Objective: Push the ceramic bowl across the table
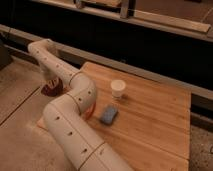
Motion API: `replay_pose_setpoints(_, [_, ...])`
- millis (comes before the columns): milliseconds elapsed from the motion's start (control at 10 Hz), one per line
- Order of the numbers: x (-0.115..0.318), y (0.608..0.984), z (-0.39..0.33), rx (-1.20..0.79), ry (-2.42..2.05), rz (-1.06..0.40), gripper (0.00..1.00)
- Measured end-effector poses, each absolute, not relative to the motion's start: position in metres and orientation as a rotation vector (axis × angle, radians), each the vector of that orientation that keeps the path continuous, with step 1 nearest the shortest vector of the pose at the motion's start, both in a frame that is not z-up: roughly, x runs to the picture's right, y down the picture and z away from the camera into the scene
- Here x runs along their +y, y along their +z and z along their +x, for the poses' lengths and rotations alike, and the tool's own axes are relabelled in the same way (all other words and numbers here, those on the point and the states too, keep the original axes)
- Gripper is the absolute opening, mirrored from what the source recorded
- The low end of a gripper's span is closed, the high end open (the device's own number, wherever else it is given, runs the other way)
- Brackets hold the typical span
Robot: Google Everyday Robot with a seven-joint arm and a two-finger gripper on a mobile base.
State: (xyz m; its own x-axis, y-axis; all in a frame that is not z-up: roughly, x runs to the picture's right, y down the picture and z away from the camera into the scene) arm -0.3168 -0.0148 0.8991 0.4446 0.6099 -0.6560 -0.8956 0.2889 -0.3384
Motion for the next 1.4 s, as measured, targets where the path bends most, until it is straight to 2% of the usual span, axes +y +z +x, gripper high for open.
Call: replay_pose_setpoints(1400, [-0.0159,0.8963,-0.3222,0.438,1.034,-0.743,0.0])
